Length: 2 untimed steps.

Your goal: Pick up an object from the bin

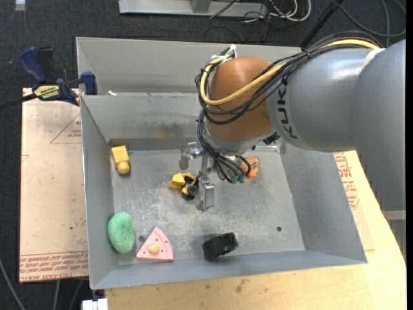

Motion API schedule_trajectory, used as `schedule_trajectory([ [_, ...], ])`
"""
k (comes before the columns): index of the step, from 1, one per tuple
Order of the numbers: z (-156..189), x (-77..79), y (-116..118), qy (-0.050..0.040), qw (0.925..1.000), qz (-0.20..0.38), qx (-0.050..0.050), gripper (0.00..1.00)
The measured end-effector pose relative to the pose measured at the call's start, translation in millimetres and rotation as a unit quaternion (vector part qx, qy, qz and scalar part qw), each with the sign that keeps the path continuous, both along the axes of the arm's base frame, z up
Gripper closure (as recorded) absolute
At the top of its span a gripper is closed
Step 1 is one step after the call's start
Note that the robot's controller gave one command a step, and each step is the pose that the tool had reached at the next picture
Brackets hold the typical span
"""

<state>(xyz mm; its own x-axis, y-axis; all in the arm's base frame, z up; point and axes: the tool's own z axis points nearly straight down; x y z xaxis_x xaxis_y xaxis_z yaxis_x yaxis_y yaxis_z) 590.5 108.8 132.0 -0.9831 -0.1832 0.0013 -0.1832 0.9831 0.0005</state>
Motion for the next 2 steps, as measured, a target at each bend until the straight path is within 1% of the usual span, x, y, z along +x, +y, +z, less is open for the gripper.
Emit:
schedule_trajectory([
  [1,-55.8,16.5,-7.7,-0.0013,0.9885,-0.151,0.001,1.00],
  [2,-55.8,16.5,-7.8,-0.0014,0.9885,-0.152,0.001,1.00],
])
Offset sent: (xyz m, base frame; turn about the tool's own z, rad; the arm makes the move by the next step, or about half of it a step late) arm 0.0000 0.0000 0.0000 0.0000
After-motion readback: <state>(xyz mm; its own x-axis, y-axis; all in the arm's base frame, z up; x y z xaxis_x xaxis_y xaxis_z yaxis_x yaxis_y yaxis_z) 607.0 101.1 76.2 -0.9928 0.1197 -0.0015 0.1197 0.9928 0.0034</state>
